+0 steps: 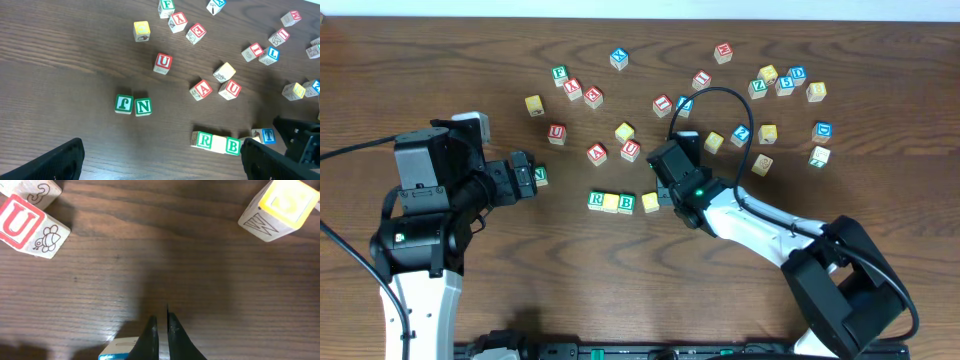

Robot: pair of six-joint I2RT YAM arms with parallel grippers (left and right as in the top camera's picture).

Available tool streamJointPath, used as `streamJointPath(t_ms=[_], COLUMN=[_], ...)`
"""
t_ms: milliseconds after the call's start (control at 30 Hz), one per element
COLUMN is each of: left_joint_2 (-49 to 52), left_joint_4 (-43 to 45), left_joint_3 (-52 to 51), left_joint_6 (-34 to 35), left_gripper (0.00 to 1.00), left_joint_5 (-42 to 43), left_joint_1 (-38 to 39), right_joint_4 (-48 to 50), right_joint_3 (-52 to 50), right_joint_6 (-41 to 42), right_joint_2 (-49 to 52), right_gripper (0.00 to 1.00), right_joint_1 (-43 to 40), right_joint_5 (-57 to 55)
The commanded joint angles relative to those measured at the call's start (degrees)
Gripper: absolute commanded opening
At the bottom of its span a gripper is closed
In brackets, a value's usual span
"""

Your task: Spell out ROBOT

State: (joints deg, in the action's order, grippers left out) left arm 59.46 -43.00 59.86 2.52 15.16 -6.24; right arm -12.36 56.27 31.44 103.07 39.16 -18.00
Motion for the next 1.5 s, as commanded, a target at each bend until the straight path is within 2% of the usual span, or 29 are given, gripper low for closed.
streamJointPath(t_ms=[0, 733, 1200, 1467], left_joint_2=[0.0, 0.0, 0.0, 0.0], left_joint_4=[0.2, 0.2, 0.2, 0.2], left_joint_3=[1.2, 1.2, 1.2, 1.2], left_joint_6=[-0.8, -0.8, -0.8, -0.8], left_gripper=[0.98, 0.98, 0.98, 0.98], left_joint_5=[0.7, 0.7, 0.7, 0.7], left_joint_1=[-0.2, -0.2, -0.2, -0.2], right_joint_4=[0.6, -2.0, 1.9, 1.6], right_joint_3=[-0.1, -0.1, -0.1, -0.1], right_joint_6=[0.9, 0.9, -0.5, -1.7], right_joint_2=[0.1, 0.2, 0.2, 0.2], right_gripper=[0.03, 0.01, 0.01, 0.01], right_joint_1=[0.3, 0.3, 0.3, 0.3], right_joint_5=[-1.3, 3.6, 3.0, 6.4])
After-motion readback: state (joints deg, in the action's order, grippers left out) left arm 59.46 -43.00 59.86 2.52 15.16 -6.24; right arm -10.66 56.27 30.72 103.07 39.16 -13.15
